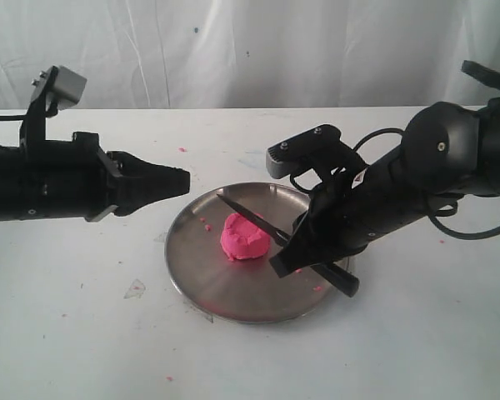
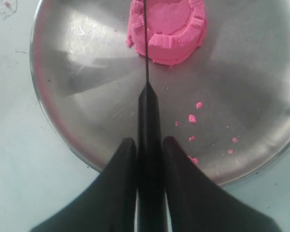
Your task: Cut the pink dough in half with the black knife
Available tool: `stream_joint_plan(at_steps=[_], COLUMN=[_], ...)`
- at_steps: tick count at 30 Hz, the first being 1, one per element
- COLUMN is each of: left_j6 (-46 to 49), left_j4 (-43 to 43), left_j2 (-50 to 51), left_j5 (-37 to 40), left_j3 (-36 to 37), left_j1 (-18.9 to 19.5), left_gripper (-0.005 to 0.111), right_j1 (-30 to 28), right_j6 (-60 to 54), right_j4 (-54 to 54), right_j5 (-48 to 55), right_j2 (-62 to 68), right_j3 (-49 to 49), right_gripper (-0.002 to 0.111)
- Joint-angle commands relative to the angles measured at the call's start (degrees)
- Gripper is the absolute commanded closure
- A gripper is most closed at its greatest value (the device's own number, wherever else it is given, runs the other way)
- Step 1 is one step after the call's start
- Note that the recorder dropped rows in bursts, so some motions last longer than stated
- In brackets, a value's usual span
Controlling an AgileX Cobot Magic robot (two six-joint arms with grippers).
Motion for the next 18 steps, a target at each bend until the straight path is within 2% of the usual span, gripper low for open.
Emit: stream_joint_plan(at_steps=[1,18], left_j6=[2.61,5.05], left_j4=[-2.35,-2.35], left_j2=[5.41,25.16], left_j5=[4.95,7.87], left_j3=[-2.49,-17.72], left_j1=[1.89,1.77], left_gripper=[0.107,0.107], right_j1=[0.13,0.13], right_j6=[-0.29,-0.72], right_j4=[-0.05,-2.15], right_j5=[0.17,-5.35], right_j2=[-0.06,4.69], right_j3=[0.26,0.14], right_gripper=[0.108,0.108])
